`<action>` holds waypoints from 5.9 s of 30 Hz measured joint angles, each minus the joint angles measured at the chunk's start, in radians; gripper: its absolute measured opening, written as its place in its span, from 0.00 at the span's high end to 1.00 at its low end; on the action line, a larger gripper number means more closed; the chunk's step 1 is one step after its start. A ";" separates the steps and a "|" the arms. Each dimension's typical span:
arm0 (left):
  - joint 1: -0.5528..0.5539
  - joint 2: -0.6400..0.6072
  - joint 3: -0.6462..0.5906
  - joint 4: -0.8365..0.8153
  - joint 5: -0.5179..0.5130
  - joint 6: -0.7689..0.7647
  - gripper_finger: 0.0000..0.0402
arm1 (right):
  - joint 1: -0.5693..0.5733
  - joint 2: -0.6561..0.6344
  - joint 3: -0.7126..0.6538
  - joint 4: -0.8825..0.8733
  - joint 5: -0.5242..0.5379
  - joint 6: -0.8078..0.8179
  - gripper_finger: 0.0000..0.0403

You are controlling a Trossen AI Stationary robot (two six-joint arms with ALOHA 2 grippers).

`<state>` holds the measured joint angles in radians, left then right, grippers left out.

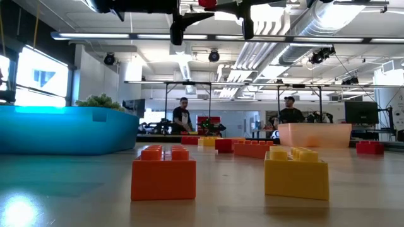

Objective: Sort & place blocks by color
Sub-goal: Put the red game piece into the black bin, then put the yellow game piece into the orange bin

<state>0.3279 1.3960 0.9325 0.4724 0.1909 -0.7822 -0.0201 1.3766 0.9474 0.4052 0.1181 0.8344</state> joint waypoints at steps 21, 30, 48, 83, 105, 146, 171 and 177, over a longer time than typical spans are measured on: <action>-0.026 -0.011 0.000 -0.138 0.007 0.113 0.72 | -0.014 0.001 -0.002 -0.086 -0.065 -0.031 0.48; -0.064 -0.073 -0.003 -0.347 -0.050 0.159 0.72 | -0.020 -0.002 0.000 -0.148 -0.166 -0.078 0.47; -0.393 -0.232 -0.002 -0.891 -0.238 0.012 0.72 | -0.020 -0.002 0.000 -0.319 -0.175 -0.145 0.47; -1.095 -0.001 -0.002 -1.276 -0.127 -0.708 0.64 | -0.151 -0.002 0.000 -0.441 -0.183 -0.241 0.47; -1.006 -0.040 -0.001 -1.215 -0.064 -0.708 0.47 | -0.251 -0.001 0.000 -0.503 -0.263 -0.621 0.47; -0.090 -0.534 -0.001 -1.033 -0.461 0.191 0.47 | -0.510 0.450 0.262 -0.764 -0.359 -1.380 0.47; 0.182 -0.480 -0.001 -1.041 -0.367 0.315 0.47 | -0.452 0.613 0.386 -1.016 -0.310 -1.568 0.47; 0.220 -0.443 -0.001 -1.041 -0.358 0.350 0.47 | -0.433 0.647 0.386 -1.022 -0.280 -1.520 0.50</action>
<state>0.5478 0.9533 0.9313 -0.5689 -0.1669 -0.4318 -0.4532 2.0240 1.3336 -0.6169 -0.1616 -0.6856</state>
